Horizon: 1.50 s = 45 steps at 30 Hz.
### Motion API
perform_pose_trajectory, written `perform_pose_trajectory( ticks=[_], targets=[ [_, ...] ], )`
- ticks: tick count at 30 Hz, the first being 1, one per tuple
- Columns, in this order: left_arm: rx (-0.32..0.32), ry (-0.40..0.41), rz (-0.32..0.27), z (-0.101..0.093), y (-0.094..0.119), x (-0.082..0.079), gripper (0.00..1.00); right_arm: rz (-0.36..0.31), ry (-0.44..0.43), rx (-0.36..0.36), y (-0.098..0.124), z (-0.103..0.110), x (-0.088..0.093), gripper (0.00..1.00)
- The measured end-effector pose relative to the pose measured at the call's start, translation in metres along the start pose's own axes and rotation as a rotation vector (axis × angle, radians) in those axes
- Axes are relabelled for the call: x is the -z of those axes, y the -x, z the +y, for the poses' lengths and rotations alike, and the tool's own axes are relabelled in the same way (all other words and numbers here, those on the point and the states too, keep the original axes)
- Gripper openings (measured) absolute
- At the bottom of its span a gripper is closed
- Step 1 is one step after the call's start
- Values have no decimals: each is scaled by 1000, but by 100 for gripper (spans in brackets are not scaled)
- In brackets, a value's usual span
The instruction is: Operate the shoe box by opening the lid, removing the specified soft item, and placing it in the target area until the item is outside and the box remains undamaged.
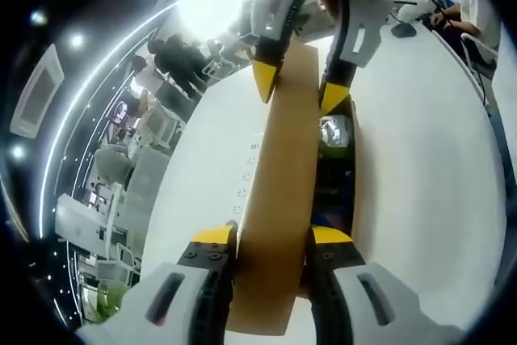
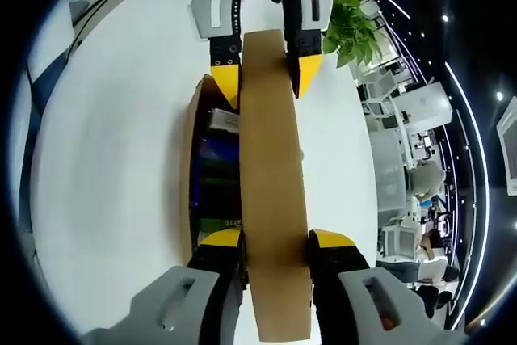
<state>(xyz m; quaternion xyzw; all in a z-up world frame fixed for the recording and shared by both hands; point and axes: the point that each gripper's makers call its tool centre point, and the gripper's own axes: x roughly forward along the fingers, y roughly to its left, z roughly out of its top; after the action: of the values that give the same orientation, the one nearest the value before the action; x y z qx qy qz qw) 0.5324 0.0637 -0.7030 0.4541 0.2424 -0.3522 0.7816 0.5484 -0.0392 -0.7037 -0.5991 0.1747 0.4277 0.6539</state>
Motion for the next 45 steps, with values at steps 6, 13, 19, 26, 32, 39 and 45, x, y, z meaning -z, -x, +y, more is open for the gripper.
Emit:
perform_pose_trajectory(
  ticks=[6, 13, 19, 26, 32, 39, 45],
  targets=[
    [2, 0, -4, -1, -1, 2, 35, 3, 3, 3, -1, 2, 1, 30],
    [12, -13, -27, -2, 18, -12, 34, 5, 0, 12, -1, 4, 1, 30],
    [6, 113, -144, 11, 61, -34, 34, 15, 5, 16, 0, 6, 1, 30],
    [157, 73, -122, -29, 87, -11, 35, 6, -4, 24, 0, 5, 1, 30],
    [265, 114, -60, -71, 67, 23, 40, 3, -6, 27, 0, 4, 0, 30],
    [340, 173, -35, -90, 42, 33, 44, 4, -8, 30, 1, 3, -1, 30],
    [375, 158, -7, -94, 19, 40, 49, 5, -8, 27, 1, 2, -1, 30]
  ],
)
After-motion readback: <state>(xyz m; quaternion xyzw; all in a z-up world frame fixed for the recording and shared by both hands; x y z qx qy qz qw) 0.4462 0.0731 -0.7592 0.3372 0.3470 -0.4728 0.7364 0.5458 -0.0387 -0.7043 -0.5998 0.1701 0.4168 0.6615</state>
